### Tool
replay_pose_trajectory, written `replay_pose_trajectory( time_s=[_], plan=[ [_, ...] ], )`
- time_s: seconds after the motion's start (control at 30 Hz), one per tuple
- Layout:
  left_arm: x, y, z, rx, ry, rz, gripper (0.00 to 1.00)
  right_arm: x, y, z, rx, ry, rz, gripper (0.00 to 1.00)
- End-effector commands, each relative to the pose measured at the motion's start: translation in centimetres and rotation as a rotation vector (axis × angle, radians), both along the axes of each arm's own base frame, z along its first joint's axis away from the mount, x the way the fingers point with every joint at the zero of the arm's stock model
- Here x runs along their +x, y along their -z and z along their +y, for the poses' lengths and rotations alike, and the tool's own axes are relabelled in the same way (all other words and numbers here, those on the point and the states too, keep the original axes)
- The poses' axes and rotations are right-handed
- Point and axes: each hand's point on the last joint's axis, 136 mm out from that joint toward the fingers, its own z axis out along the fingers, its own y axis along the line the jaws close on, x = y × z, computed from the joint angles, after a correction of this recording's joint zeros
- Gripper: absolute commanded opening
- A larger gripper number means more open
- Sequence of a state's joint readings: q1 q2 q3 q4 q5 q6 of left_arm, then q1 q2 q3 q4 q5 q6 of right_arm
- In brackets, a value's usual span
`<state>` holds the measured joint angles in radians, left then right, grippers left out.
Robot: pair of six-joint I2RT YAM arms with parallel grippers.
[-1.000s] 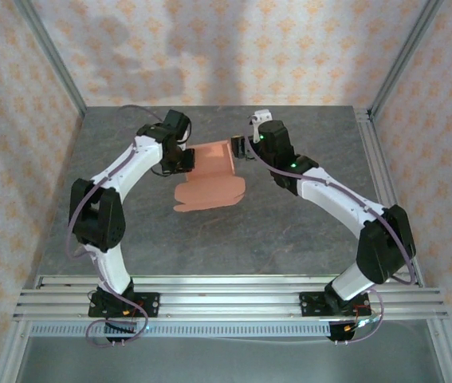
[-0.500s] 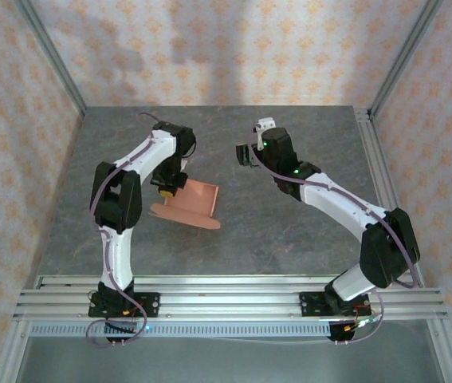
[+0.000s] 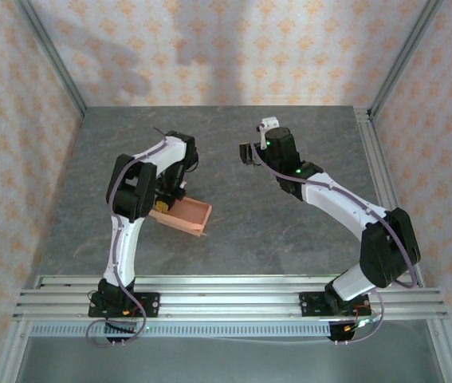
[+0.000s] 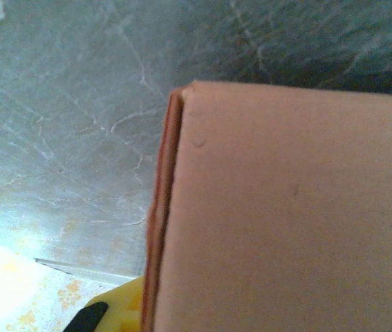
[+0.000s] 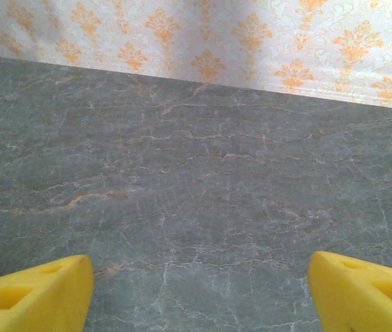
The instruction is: Fold the paper box
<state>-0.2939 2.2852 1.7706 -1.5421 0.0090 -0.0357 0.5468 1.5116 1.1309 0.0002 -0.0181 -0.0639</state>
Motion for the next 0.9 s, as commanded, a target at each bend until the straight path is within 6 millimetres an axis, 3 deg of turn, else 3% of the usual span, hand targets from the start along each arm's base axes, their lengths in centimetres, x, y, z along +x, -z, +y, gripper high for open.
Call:
replay_pose_trajectory(
  time_s=[0.0, 0.23, 0.37, 0.5, 0.67, 0.87],
  plan=[
    [0.5, -1.1, 0.6, 0.023, 0.033, -0.006, 0.21, 0.2, -1.4, -0.6, 0.010, 0.022, -0.045, 0.81],
    [1.9, -3.4, -0.4, -0.039, 0.018, -0.127, 0.60, 0.4, -1.3, 0.2, 0.032, -0.004, -0.033, 0.81],
    [1.6, -5.7, -0.4, -0.055, 0.021, -0.197, 0.76, 0.4, -1.1, 0.7, 0.030, -0.029, -0.019, 0.81],
    [1.7, -7.5, -0.1, -0.062, 0.017, -0.278, 0.83, 0.3, -0.6, 1.6, 0.039, -0.072, 0.009, 0.81],
    [4.4, -10.3, 0.6, -0.126, -0.087, -0.545, 0.88, 0.0, 1.0, 3.3, 0.046, -0.156, 0.068, 0.80],
    [6.5, -14.2, 1.5, -0.237, -0.250, -0.793, 0.91, -0.4, 4.4, 4.9, 0.033, -0.236, 0.181, 0.80]
  ],
)
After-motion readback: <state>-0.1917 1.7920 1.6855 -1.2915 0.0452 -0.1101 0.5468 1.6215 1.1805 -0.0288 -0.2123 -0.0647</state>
